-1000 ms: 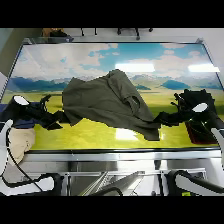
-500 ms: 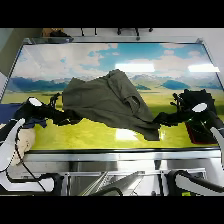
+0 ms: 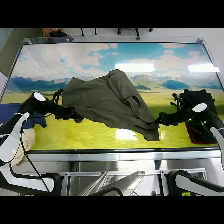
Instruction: Fold the shirts.
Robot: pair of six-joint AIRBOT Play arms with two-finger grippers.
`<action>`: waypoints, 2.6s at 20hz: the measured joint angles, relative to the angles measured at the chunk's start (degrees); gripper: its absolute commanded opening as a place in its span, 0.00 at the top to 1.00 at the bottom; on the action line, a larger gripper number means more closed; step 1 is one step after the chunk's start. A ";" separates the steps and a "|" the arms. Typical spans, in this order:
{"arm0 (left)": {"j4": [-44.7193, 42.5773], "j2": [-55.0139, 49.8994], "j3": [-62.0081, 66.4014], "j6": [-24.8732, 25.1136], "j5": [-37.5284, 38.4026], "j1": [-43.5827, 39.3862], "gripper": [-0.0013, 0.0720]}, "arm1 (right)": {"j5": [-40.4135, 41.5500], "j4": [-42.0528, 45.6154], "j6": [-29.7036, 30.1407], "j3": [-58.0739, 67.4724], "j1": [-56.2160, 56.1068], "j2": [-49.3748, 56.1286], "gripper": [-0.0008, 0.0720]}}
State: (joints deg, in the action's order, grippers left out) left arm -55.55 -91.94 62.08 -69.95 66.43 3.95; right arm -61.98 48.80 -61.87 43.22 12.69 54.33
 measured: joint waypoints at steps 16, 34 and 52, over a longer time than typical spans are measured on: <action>17.25 39.98 59.32 -4.52 8.57 19.41 0.97 | 10.14 -33.59 19.54 68.30 14.75 -14.49 0.97; 17.88 -0.92 22.27 5.16 2.25 -3.82 0.13 | 7.48 -19.63 19.69 45.79 -4.04 23.45 0.66; 7.67 -22.03 35.87 -2.91 31.28 16.28 0.03 | -11.56 -1.81 -0.96 13.05 13.97 6.14 0.37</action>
State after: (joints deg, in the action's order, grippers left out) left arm -47.88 -113.97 97.95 -72.86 97.71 20.23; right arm -73.54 46.98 -62.83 56.27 26.65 60.47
